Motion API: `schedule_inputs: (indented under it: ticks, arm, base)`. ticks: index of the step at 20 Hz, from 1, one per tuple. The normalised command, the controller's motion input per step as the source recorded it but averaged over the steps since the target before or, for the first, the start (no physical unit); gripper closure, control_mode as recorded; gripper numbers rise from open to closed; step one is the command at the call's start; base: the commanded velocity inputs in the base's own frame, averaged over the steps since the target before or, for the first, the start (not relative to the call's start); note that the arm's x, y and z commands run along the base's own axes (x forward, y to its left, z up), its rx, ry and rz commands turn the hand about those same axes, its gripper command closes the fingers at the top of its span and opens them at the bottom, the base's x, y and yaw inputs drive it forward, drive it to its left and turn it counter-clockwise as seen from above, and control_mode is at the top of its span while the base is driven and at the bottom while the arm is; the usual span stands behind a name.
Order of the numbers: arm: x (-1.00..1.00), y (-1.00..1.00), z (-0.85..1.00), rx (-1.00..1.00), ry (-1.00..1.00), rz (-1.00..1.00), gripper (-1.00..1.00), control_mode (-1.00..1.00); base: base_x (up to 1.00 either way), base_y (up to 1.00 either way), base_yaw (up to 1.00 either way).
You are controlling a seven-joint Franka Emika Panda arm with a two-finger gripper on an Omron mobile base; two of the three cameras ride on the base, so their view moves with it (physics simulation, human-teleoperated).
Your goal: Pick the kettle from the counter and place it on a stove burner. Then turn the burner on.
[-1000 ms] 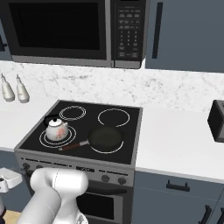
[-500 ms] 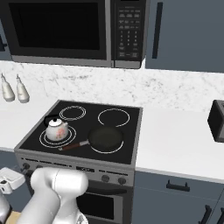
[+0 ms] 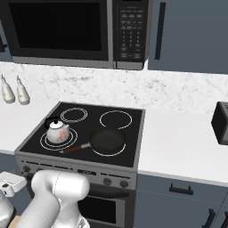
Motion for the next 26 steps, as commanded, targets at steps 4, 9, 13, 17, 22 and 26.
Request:
schedule_inputs:
  ticks: [4, 9, 13, 17, 22, 26]
  arm:
    - [0.16, 0.0, -0.11, 0.0, -0.07, 0.06, -1.0, -1.0]
    - [0.03, 0.13, -0.2, 0.0, -0.05, 0.0, -1.0, -1.0]
    - [0.06, 0.11, -0.06, 0.0, -0.02, 0.0, -1.0, -1.0]
    - [0.11, 0.27, 0.0, 0.0, 0.0, 0.01, -1.0, -1.0]
    - [0.17, 0.03, 0.0, 0.0, 0.0, 0.04, -1.0, -1.0]
    - [0.01, -0.11, -0.18, 0.0, 0.0, 0.04, -1.0, -1.0]
  base:
    - [0.0, 0.0, 0.0]
    - [0.0, 0.0, 0.0]
    - [0.0, 0.0, 0.0]
    - [0.0, 0.0, 0.0]
    - [0.0, 0.0, 0.0]
    - [0.0, 0.0, 0.0]
